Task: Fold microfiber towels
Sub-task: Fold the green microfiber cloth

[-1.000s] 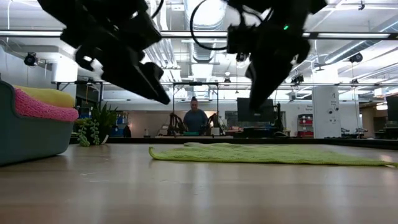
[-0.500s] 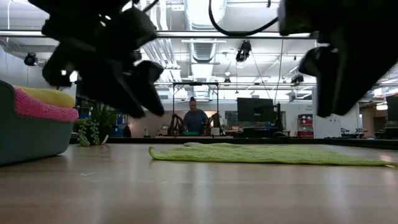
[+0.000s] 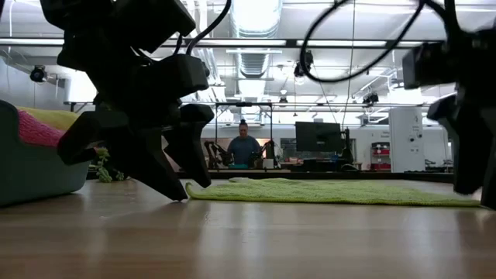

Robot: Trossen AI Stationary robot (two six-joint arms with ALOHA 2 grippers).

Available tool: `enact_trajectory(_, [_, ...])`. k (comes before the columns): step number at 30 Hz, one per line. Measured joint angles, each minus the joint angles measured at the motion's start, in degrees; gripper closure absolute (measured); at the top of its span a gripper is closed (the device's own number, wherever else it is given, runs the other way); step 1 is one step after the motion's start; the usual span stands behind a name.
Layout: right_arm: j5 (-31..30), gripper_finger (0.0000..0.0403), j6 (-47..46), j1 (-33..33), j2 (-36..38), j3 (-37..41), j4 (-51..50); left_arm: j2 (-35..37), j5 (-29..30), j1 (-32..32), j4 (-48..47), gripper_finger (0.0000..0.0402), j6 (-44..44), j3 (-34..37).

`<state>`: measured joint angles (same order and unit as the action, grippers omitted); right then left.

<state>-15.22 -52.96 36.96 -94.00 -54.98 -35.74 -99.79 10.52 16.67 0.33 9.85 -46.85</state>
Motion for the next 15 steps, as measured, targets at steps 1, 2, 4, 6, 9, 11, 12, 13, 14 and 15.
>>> enact_trajectory(1, [0.02, 0.0202, -0.01, -0.06, 0.0, 0.93, 1.2, 0.07, 0.03, -0.03, 0.01, 0.0187, -0.01, 0.03])
enact_trajectory(2, [-0.05, 0.0204, 0.24, -0.06, 0.09, 1.72, 2.83, 0.17, 0.04, -0.04, -0.03, 0.0193, -0.02, 0.11])
enact_trajectory(4, [-0.69, 0.0209, 1.3, -0.03, 0.18, 3.1, 5.43, 0.32, 0.38, -0.11, -0.31, 0.0209, -0.06, 0.15])
enact_trajectory(6, [-1.34, 0.0215, 1.51, 0.03, 0.29, 4.41, 7.46, 0.5, 0.72, -0.21, -0.67, 0.0232, -0.12, 0.26])
enact_trajectory(9, [-2.39, 0.0224, 1.23, 0.06, 0.35, 5.86, 8.65, 0.5, 1.97, -0.17, -0.85, 0.0278, -0.08, 0.29])
enact_trajectory(11, [-2.94, 0.0232, 1.12, 0.06, 0.33, 6.82, 9.12, 0.5, 2.97, -0.35, -0.91, 0.0311, 0.34, 0.35])
enact_trajectory(12, [-3.25, 0.0238, 1.11, 0.06, 0.28, 7.22, 9.62, 0.47, 3.39, -0.51, -0.91, 0.0329, 0.88, 0.37])
enact_trajectory(13, [-3.43, 0.0244, 1.41, 0.02, 0.28, 7.78, 10.44, 0.46, 3.54, -0.73, -0.9, 0.0346, 1.13, 0.37])
enact_trajectory(14, [-3.66, 0.0251, 1.66, -0.02, 0.27, 8.19, 11.09, 0.44, 3.52, -0.99, -0.89, 0.0363, 1.31, 0.35])
enact_trajectory(15, [-3.96, 0.0258, 2.04, -0.19, 0.25, 8.5, 11.71, 0.4, 3.52, -1.27, -0.85, 0.038, 1.39, 0.28])
